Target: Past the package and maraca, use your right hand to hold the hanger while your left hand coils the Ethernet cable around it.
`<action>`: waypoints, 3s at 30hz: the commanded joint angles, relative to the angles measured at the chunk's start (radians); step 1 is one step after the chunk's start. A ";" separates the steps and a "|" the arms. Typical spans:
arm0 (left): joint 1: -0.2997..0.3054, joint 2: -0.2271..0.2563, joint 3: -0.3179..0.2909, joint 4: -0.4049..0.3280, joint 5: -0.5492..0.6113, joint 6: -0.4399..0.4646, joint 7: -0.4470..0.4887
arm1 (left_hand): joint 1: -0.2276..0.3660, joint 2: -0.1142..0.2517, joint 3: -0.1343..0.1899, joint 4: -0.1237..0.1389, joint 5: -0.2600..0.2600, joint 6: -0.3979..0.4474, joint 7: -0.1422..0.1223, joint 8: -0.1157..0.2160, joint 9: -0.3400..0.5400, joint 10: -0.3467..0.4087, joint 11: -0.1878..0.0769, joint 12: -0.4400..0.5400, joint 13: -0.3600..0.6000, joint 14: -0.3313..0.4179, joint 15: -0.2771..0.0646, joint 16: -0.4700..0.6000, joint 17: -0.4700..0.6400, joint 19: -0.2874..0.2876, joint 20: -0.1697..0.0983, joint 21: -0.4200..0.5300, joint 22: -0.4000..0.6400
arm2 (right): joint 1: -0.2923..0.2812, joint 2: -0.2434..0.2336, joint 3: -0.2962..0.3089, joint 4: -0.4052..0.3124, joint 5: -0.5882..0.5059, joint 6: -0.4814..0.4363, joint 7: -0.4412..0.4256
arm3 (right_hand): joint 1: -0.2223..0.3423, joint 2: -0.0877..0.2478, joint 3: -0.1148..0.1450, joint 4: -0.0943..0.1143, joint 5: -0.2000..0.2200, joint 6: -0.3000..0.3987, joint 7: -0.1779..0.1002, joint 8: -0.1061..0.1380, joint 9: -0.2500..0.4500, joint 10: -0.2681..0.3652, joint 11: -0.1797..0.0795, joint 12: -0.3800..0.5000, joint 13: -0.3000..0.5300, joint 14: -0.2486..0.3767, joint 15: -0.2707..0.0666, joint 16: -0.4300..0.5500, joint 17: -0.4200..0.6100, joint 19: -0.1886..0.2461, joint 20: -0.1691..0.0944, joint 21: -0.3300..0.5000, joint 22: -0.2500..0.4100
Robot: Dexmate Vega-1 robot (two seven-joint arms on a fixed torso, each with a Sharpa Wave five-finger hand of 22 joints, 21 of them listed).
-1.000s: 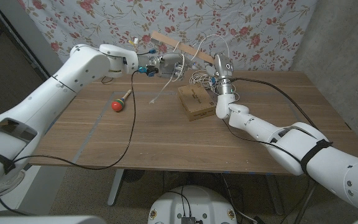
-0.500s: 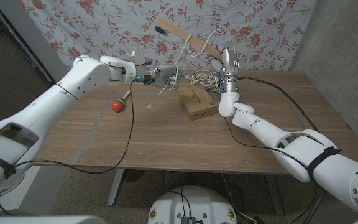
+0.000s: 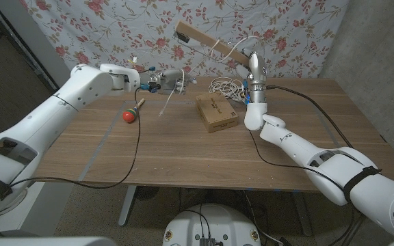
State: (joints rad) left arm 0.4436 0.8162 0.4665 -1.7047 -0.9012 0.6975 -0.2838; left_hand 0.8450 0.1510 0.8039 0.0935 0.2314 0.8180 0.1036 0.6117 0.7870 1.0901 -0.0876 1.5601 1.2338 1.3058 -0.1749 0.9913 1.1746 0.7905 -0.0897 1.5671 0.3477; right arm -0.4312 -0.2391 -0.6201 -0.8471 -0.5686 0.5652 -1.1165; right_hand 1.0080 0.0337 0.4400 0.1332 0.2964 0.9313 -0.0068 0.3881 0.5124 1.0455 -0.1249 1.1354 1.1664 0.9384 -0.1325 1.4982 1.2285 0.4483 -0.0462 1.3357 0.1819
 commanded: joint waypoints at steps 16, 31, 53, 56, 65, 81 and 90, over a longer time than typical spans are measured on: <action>0.014 -0.006 -0.105 -0.078 -0.003 -0.063 0.263 | -0.001 0.024 0.026 -0.013 0.001 0.058 0.065 0.014 -0.009 0.007 -0.066 0.003 0.005 0.007 -0.012 0.008 0.024 -0.011 -0.022 0.002 0.001 | -0.074 -0.044 0.030 -0.021 -0.245 0.088 -0.001 | -0.107 0.134 0.001 0.004 0.008 0.005 0.001 0.006 0.003 -0.010 -0.002 -0.002 -0.001 0.001 -0.080 0.003 0.004 -0.004 -0.100 -0.003 0.001; -0.147 -0.087 -0.014 -0.018 0.049 -0.060 0.160 | -0.005 0.026 0.027 -0.011 0.002 0.054 0.066 0.022 -0.012 0.007 -0.065 0.004 0.005 0.010 -0.012 0.004 0.019 -0.012 -0.021 0.004 0.000 | 0.006 -0.118 -0.238 0.002 -0.247 -0.074 0.042 | -0.108 0.132 -0.002 0.005 0.012 0.002 -0.003 0.005 0.007 -0.014 -0.004 -0.007 -0.007 -0.003 -0.080 0.002 0.004 -0.006 -0.103 -0.009 0.001; -0.198 -0.108 0.026 -0.103 0.086 -0.118 0.033 | -0.007 0.028 0.032 -0.013 0.001 0.053 0.068 0.030 -0.025 0.010 -0.065 0.004 0.005 0.013 -0.016 0.000 0.017 -0.008 -0.023 0.003 -0.002 | 0.153 -0.081 -0.438 0.084 -0.079 -0.284 0.396 | -0.105 0.133 -0.004 0.004 0.017 0.009 0.001 0.007 0.007 -0.006 -0.001 0.011 0.018 -0.001 -0.080 0.003 0.004 0.002 -0.099 -0.011 0.001; -0.203 -0.105 0.036 -0.112 0.096 -0.122 0.016 | -0.007 0.029 0.032 -0.013 0.000 0.051 0.069 0.032 -0.024 0.009 -0.063 0.004 0.005 0.012 -0.018 0.001 0.020 -0.010 -0.023 0.004 -0.001 | 0.162 -0.083 -0.456 0.074 -0.083 -0.294 0.403 | -0.105 0.134 -0.004 0.004 0.018 0.010 0.001 0.009 0.010 -0.009 -0.002 0.019 0.031 0.000 -0.080 0.003 0.004 0.001 -0.099 -0.011 0.002; -0.267 -0.098 0.113 -0.108 0.152 -0.051 -0.039 | -0.007 0.030 0.034 -0.014 -0.001 0.055 0.070 0.027 -0.043 0.009 -0.065 0.004 0.005 0.011 -0.015 0.000 0.021 -0.009 -0.024 0.003 -0.002 | 0.159 -0.117 -0.485 -0.034 -0.130 -0.367 0.391 | -0.104 0.134 -0.005 0.003 0.019 0.010 0.002 0.009 0.009 -0.007 0.000 0.021 0.026 0.003 -0.080 0.006 0.005 0.005 -0.099 -0.008 0.002; -0.370 -0.084 0.250 -0.097 0.325 -0.080 -0.217 | 0.002 0.022 0.010 -0.035 -0.029 0.038 0.073 -0.068 -0.137 -0.034 -0.064 0.007 0.003 -0.018 -0.003 -0.044 -0.028 -0.060 -0.008 -0.010 -0.035 | 0.187 -0.115 -0.471 -0.209 -0.117 -0.660 0.810 | -0.102 0.135 -0.005 0.004 0.020 0.011 -0.001 0.008 0.006 -0.014 -0.002 0.033 0.035 0.004 -0.080 0.009 0.005 0.004 -0.095 -0.005 0.003; -0.429 -0.037 0.309 -0.168 0.507 -0.122 -0.316 | 0.000 0.014 -0.021 -0.046 -0.031 0.048 0.060 -0.121 -0.182 -0.054 -0.056 0.006 0.002 -0.044 0.022 -0.062 -0.042 -0.100 0.015 -0.007 -0.053 | 0.266 -0.102 -0.478 -0.180 -0.038 -0.616 1.058 | -0.101 0.135 -0.005 0.003 0.021 0.009 0.004 0.008 0.005 -0.016 0.000 0.026 0.020 -0.002 -0.079 0.009 0.005 -0.001 -0.093 -0.005 0.004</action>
State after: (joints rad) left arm 0.0825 0.7375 0.6999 -1.8175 -0.5803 0.6210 -0.4779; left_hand 0.8359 0.1604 0.7829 0.0555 0.1995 0.8050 0.1165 0.4974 0.6098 1.0878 -0.0899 1.5646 1.2338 1.2654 -0.1598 0.9318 1.1272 0.6977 -0.0645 1.5604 0.2968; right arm -0.2314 -0.3542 -1.0940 -1.0177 -0.6685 -0.0291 -0.3293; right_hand 0.9970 0.0653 0.4314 0.1305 0.3112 0.9257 -0.0093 0.3872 0.5130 1.0326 -0.1230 1.1655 1.1865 0.9391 -0.1326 1.5055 1.2296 0.4481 -0.0462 1.3266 0.1838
